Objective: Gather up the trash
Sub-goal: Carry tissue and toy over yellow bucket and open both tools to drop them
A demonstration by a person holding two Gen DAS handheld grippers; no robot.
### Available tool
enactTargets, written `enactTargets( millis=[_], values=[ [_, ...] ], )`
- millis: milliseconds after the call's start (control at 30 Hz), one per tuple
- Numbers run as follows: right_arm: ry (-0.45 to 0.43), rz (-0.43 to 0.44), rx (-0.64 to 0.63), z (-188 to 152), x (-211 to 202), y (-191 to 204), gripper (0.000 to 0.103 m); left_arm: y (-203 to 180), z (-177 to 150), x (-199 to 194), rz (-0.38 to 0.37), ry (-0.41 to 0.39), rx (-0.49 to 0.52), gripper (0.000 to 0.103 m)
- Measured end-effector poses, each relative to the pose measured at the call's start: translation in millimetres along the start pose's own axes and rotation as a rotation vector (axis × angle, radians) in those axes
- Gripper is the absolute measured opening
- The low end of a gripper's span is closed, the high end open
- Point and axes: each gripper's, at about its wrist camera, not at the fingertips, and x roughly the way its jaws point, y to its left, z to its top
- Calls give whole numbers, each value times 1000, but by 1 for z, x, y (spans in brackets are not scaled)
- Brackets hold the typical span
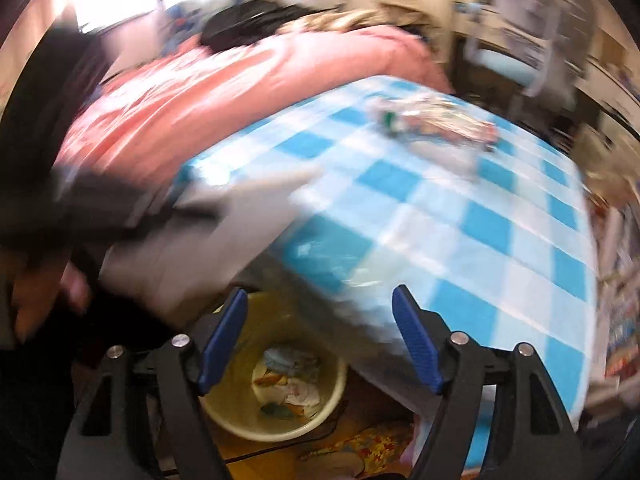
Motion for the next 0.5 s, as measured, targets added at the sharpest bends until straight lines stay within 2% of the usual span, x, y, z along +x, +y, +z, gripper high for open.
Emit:
enactTargets(
  millis=[67,100,133,167,200,233,333,500],
  values=[
    [-11,-30,42,0,1,-9,73,-6,-20,7,-2,70,15,6],
    [-15,-47,67,0,3,-15,73,-7,-26,8,2,86,19,13],
    [-16,-59,80,2,4,-17,73,-7,-32,5,11,89,14,24],
    [-20,-75,91,2,5,-18,73,-4,-33,2,21,81,3,31],
    [-25,-89,96,2,6,-19,73,-2,-32,-2,30,64,-10,45],
    [-30,-101,97,2,6,-18,73,5,-28,-12,49,9,-38,53],
    [-64,-154,91,4,5,-17,79,14,-7,-38,96,-134,-72,64],
    [-96,-233,96,8,6,-14,82,19,86,-85,191,-446,-79,82]
  ],
)
